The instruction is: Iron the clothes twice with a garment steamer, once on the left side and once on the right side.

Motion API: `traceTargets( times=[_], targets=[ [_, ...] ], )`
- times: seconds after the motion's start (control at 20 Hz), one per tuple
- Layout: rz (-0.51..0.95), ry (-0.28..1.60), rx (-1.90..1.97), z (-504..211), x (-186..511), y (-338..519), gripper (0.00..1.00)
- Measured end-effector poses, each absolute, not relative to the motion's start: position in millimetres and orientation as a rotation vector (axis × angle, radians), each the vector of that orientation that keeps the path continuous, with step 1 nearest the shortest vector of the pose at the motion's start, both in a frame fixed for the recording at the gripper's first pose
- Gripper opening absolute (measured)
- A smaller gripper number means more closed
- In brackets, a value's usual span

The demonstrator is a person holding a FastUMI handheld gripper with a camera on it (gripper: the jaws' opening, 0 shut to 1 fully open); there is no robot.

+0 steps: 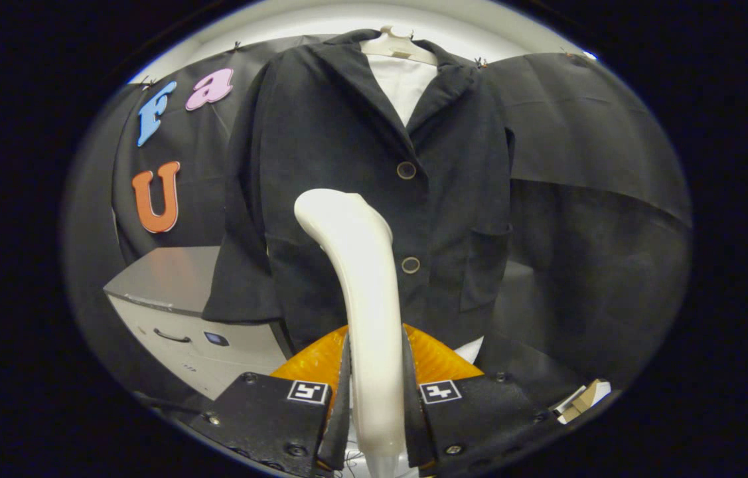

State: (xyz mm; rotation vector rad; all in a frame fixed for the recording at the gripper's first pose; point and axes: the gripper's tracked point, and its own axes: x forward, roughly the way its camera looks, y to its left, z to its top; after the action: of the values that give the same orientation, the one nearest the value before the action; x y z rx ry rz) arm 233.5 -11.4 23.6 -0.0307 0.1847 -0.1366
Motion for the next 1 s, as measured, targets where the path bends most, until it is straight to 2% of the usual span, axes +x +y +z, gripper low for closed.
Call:
traceTargets(
  times=[0.8, 1.0],
  targets=[
    [-0.146, 0.359, -0.042, -88.7, 231.2, -15.7, 0.37],
    [-0.147, 0.390, -0.019, -96.0, 228.3, -12.6, 0.37]
  ],
)
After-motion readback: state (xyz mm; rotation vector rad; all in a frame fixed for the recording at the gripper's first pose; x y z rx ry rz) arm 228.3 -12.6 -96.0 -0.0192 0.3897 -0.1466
